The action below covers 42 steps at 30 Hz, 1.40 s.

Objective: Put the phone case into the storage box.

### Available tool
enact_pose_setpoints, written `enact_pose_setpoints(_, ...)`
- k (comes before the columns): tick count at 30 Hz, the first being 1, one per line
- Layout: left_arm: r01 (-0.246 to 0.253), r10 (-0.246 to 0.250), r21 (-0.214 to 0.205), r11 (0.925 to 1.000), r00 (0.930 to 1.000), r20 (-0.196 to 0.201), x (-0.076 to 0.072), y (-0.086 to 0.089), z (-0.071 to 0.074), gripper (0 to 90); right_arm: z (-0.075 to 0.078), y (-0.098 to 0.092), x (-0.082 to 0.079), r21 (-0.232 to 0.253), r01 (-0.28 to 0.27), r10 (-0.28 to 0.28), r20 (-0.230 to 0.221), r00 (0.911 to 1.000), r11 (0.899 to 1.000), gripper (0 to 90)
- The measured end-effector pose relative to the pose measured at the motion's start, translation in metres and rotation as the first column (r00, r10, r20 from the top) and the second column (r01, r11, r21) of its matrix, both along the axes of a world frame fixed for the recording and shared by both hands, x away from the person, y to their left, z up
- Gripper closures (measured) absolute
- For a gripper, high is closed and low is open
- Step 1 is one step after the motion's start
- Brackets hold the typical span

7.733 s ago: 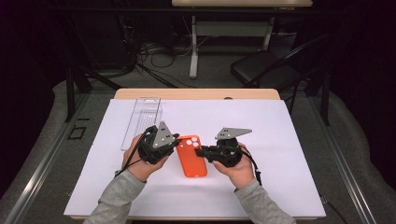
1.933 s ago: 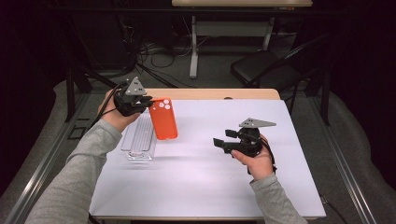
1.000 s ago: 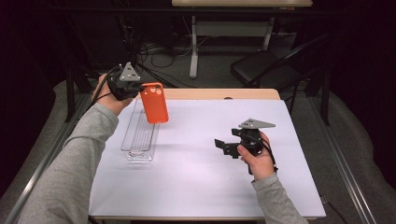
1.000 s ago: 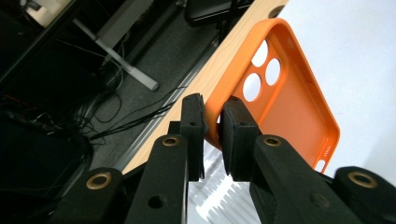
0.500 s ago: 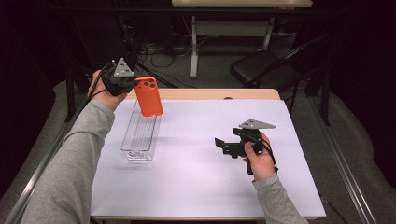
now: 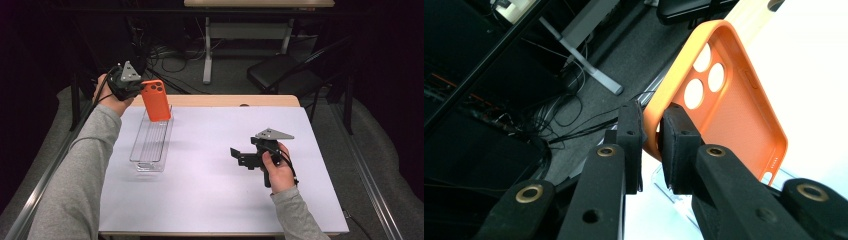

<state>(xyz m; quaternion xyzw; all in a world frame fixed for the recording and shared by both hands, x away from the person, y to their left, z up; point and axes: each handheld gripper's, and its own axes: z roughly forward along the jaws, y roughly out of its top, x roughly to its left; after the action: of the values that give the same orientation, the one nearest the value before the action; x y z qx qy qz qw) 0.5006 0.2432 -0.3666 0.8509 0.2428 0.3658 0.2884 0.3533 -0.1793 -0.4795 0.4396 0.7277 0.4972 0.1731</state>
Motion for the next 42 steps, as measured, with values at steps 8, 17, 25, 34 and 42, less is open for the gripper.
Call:
enact_pose_setpoints(8, 0.003, -0.003, 0.025, 0.9997, 0.9999, 0.017, 0.009, 0.0, -0.008, 80.5, -0.001, -0.001, 0.0, -0.018, -0.007, 0.007, 0.006, 1.0, 1.0, 10.3)
enact_pose_setpoints(17, 0.009, -0.011, 0.072, 0.9973, 0.9995, 0.028, 0.018, -0.002, -0.018, 80.6, -0.002, -0.004, 0.0, -0.015, -0.004, 0.004, 0.003, 1.0, 1.0, 10.3)
enact_pose_setpoints(25, 0.006, -0.012, 0.11, 0.9939, 0.9988, 0.048, 0.026, 0.001, -0.027, 80.6, -0.003, -0.004, 0.0, -0.02, -0.004, 0.004, 0.0, 1.0, 1.0, 10.3)
enact_pose_setpoints(34, -0.002, -0.005, 0.118, 0.993, 0.9979, 0.064, 0.035, 0.002, -0.036, 80.6, -0.004, -0.006, 0.0, -0.016, -0.004, 0.004, 0.0, 1.0, 1.0, 10.3)
enact_pose_setpoints(42, 0.005, -0.014, 0.117, 0.9931, 0.9972, 0.073, 0.038, 0.001, -0.046, 80.6, -0.005, -0.006, 0.0, -0.021, -0.01, 0.01, -0.003, 0.9999, 1.0, 10.4)
